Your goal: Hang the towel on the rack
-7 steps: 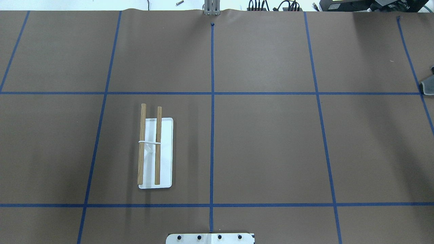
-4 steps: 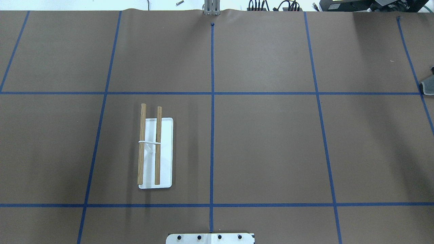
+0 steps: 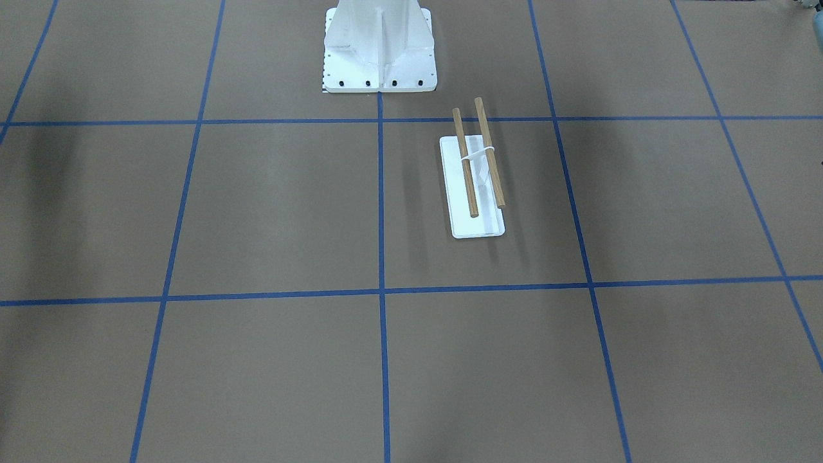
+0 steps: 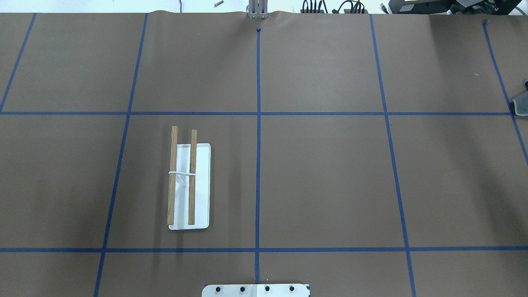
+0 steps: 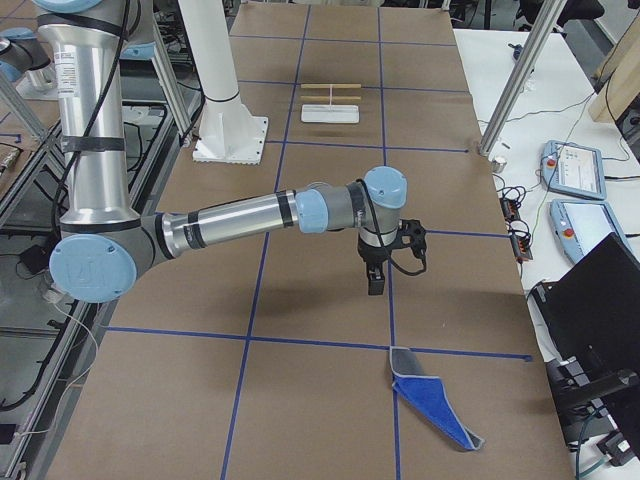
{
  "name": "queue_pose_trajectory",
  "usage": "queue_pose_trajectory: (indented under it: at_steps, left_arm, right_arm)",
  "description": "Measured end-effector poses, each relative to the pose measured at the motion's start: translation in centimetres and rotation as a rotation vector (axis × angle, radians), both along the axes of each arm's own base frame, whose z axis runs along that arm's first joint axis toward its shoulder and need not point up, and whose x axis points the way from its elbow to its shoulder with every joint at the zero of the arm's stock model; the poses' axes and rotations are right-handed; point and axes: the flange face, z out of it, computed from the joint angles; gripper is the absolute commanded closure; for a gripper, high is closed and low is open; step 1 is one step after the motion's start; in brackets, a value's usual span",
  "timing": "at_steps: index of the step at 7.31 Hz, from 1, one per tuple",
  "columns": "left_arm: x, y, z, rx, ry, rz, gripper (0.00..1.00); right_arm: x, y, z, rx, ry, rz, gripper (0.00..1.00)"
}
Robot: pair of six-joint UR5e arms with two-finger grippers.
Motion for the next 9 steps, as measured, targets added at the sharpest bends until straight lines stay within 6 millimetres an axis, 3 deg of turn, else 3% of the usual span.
queue_pose_trajectory:
  at_steps: [2,4,7,9]
  left_arm:
    - [0.2,0.0,0.2,-0.004,0.015,0.010,0.02]
    - [0.3,0.0,0.2,-0.004,0.023,0.013,0.02]
    - [0.4,-0.2,0.0,-0.005,0.025,0.013,0.02]
    - [0.4,-0.3,0.0,-0.005,0.026,0.012,0.02]
  right_arm:
    - [-0.8,-5.6,4.5,-0.024,0.027,0.000,0.10]
    - [-1.3,-10.0,10.7,-0.009,0.038,0.011,0.19]
    - [-1.5,-10.5,17.5,-0.039,0.097,0.001,0.30]
    - [-2.1,-10.2,20.2,-0.011,0.168,-0.025,0.36]
